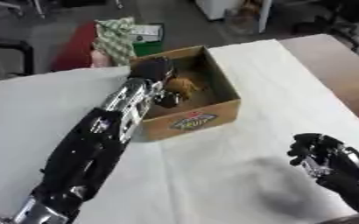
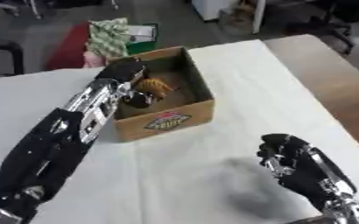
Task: Pick up objects on the table and place them in the box.
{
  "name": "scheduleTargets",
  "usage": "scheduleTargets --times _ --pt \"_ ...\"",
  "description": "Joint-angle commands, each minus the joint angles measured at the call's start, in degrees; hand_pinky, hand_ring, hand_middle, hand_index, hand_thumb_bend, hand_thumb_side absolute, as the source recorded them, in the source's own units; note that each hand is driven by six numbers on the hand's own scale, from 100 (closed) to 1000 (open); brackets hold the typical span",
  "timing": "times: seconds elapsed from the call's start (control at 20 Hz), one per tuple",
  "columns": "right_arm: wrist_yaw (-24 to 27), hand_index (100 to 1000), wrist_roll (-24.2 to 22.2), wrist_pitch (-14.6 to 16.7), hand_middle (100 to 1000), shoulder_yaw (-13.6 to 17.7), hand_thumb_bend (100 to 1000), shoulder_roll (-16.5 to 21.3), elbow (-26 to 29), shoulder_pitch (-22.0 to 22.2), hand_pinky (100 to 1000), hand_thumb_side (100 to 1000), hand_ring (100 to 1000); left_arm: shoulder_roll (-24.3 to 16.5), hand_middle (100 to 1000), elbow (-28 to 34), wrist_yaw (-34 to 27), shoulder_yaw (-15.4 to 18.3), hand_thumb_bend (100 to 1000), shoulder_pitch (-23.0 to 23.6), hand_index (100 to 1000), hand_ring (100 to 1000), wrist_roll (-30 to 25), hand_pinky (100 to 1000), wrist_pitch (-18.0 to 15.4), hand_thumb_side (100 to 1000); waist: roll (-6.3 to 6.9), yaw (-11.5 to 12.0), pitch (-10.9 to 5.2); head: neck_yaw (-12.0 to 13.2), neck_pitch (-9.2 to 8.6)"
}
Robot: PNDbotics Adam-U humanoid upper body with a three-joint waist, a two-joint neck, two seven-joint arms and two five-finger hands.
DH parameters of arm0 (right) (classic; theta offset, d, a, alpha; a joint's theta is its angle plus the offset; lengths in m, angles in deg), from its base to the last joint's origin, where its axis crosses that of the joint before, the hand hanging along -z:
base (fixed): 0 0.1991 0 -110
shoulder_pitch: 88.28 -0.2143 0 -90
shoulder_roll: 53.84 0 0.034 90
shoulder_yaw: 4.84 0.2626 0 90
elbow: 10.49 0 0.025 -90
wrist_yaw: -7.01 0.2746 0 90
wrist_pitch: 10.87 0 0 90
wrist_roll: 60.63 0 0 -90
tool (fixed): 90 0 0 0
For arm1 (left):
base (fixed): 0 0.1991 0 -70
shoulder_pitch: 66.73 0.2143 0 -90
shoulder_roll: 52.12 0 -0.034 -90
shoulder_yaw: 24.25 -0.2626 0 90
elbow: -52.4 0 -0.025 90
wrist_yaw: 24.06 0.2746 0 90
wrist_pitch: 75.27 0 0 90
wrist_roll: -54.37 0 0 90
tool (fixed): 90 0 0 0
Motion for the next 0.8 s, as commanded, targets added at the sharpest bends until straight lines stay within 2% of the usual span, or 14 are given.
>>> scheduleTargets --times 0.05,0.35,0.55,0.75,0.8 --pt "0.18 738 -0.26 0.20 607 0.10 100 0.63 1.01 -0.66 626 200 676 0.20 372 -0.17 0.24 0.26 100 -0.67 477 481 2.08 612 -0.45 226 -0.43 -0.13 -0.79 -0.21 -0.58" --pt "0.18 738 -0.37 0.23 607 0.07 100 0.65 1.01 -0.70 626 200 676 0.86 471 -1.25 2.18 -0.69 100 0.18 557 548 2.27 655 -2.25 190 -0.53 -0.15 -0.72 -0.30 -0.64" --pt "0.16 738 -0.50 0.16 607 0.03 100 0.60 0.96 -0.72 626 200 676 1.07 575 -1.59 4.16 -1.02 100 0.49 660 639 0.36 691 -3.30 144 -0.50 -0.12 -0.75 -0.31 -0.78" --pt "0.21 738 -0.42 0.19 607 0.11 100 0.62 0.99 -0.74 626 200 676 1.23 654 -1.29 5.56 -1.12 203 0.71 736 696 -0.80 713 -3.76 127 -0.54 -0.09 -0.74 -0.24 -0.86" --pt "0.21 738 -0.43 0.20 607 0.11 100 0.61 0.99 -0.74 626 200 677 1.26 693 -1.24 5.81 -1.14 257 0.73 769 722 -1.02 730 -3.76 123 -0.55 -0.07 -0.73 -0.22 -0.86"
